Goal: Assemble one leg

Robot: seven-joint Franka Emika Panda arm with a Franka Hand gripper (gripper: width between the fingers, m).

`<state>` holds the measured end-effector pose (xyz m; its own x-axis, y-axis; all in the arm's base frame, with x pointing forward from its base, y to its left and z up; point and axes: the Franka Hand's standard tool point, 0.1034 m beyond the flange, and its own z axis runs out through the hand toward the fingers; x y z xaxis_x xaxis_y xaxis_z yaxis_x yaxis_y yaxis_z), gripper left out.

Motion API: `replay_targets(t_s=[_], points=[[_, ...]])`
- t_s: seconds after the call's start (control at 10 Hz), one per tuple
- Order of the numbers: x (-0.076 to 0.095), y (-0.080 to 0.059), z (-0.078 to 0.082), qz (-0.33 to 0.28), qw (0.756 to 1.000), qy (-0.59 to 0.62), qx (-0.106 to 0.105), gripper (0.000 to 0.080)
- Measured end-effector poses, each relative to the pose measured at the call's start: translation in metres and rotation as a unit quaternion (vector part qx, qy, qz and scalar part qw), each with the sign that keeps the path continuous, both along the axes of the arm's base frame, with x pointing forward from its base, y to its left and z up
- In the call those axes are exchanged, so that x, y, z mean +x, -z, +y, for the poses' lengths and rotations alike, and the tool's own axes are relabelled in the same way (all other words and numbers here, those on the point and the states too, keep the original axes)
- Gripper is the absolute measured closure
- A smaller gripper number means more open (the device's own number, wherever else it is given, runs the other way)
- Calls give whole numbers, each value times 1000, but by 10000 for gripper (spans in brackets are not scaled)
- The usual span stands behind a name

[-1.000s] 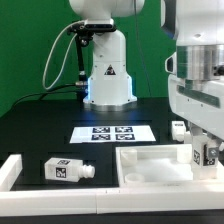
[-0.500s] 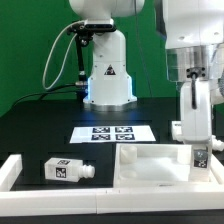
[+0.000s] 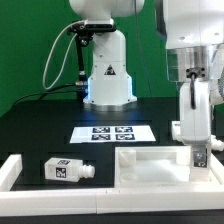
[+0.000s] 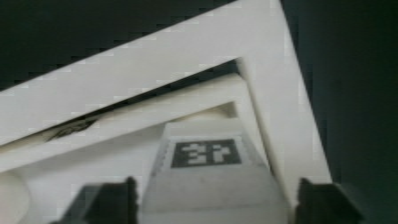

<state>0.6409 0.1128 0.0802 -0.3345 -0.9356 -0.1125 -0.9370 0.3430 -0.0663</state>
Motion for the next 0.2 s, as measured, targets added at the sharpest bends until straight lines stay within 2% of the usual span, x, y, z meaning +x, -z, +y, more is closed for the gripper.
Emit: replay_targets(t_s=[0.1,0.2], points=[[2,-10,5,-7,1000,-7,4,215],[3,-12,5,-9,1000,-9,4,163]])
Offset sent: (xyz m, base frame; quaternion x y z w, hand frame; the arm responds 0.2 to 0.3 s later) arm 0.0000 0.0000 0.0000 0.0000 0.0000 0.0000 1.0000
